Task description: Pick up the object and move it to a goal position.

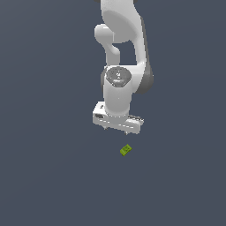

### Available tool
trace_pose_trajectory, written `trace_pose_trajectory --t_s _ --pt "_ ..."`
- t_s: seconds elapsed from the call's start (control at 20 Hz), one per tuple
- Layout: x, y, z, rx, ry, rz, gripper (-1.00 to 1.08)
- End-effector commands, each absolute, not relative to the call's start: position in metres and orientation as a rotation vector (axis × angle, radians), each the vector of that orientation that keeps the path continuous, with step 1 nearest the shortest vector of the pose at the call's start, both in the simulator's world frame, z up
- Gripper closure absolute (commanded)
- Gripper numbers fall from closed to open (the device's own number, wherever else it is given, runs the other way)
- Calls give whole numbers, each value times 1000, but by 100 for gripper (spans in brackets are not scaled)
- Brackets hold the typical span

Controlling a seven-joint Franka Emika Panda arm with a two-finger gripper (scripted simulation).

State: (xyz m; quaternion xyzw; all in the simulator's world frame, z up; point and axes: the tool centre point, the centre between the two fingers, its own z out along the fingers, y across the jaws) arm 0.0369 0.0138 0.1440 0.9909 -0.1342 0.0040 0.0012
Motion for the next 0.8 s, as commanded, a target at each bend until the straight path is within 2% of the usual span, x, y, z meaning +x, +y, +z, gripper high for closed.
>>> trace_pose_trajectory --t_s 0.0,0.75 --pt "42 19 136 3098 -518 10 -92" --pt "69 53 86 2957 -1068 1 -92"
